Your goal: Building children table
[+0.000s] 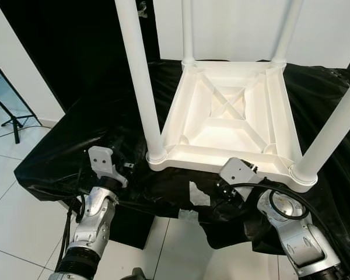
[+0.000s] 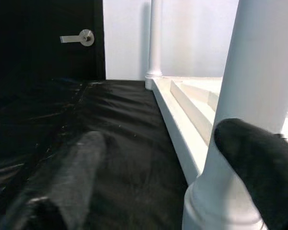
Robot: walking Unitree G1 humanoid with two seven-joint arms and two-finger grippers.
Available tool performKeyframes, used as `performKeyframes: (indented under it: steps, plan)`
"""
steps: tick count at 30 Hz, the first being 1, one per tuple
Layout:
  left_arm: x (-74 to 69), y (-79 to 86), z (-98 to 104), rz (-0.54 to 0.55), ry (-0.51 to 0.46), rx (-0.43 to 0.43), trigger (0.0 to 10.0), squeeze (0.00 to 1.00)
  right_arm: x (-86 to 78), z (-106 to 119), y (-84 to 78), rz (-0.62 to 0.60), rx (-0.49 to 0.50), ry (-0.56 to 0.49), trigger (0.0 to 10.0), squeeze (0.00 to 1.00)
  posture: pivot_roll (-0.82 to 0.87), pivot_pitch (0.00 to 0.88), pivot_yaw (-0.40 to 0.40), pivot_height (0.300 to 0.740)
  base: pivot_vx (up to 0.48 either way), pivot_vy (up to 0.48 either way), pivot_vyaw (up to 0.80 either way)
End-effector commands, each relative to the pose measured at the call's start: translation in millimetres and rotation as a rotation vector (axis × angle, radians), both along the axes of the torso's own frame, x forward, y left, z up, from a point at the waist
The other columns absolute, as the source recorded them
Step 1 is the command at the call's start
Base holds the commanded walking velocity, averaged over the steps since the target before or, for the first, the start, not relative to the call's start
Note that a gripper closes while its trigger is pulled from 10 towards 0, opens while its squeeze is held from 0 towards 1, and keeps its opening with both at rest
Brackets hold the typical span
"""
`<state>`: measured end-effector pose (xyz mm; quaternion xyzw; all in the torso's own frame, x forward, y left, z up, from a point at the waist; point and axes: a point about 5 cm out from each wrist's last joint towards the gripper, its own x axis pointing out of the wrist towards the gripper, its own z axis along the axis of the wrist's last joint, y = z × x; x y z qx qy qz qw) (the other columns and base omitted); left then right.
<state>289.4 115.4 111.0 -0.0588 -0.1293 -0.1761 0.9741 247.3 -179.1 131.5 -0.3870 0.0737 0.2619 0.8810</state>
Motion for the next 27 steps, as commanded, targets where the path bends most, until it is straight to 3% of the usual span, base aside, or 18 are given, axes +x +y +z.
performKeyframes:
  steps: [1,2,3,5,6,8,9,15,22,27]
  plan:
    - [-7.4,-8.0,-4,-0.162,-0.012,0.040,10.0,0.98,-0.4,-5,-0.4,-0.010,-0.008,0.005,10.0,0.00,0.08,0.000,0.059,0.740,0.000,0.000,0.00]
    - [-8.1,-8.4,-3,-0.173,-0.013,0.037,10.0,0.98,0.1,-5,-0.1,-0.011,-0.009,0.004,10.0,0.00,0.08,0.000,0.059,0.740,0.000,0.000,0.00]
    - [-9.1,-9.6,-2,-0.191,-0.017,0.031,10.0,0.64,0.7,-6,0.3,-0.012,-0.010,0.003,10.0,0.00,0.08,0.000,0.056,0.740,0.000,0.000,0.00]
    - [-9.7,-10.4,-1,-0.202,-0.021,0.026,10.0,0.64,1.2,-6,0.6,-0.013,-0.011,0.003,10.0,0.00,0.08,0.000,0.056,0.740,0.000,0.000,0.00]
    - [-10.8,-12.4,0,-0.224,-0.025,0.018,10.0,0.42,1.7,-6,1.1,-0.014,-0.012,0.003,10.0,0.00,0.09,0.000,0.054,0.740,0.000,0.000,0.00]
    - [-11.5,-13.8,1,-0.239,-0.029,0.012,10.0,0.42,2.0,-7,1.5,-0.015,-0.012,0.003,10.0,0.00,0.09,0.000,0.054,0.740,0.000,0.000,0.00]
    - [-13.0,-17.0,2,-0.267,-0.028,0.003,10.0,0.06,2.2,-7,1.9,-0.015,-0.013,0.004,10.0,0.00,0.09,0.000,0.053,0.740,0.000,0.000,0.00]
    - [-16.8,-27.4,4,-0.343,-0.021,-0.012,10.0,0.00,2.3,-8,2.2,-0.020,-0.015,0.004,10.0,0.00,0.09,0.000,0.051,0.740,0.000,0.000,0.00]
    - [-14.5,-64.0,4,-0.507,-0.011,0.033,10.0,0.00,1.7,-11,4.7,-0.032,-0.008,0.007,10.0,0.00,0.07,0.000,0.055,0.740,0.000,0.000,0.00]
    - [-6.7,-82.0,5,-0.535,0.003,0.070,10.0,0.00,-0.1,-13,5.5,-0.043,-0.007,0.013,10.0,0.00,0.06,0.000,0.063,0.740,0.000,0.000,0.00]
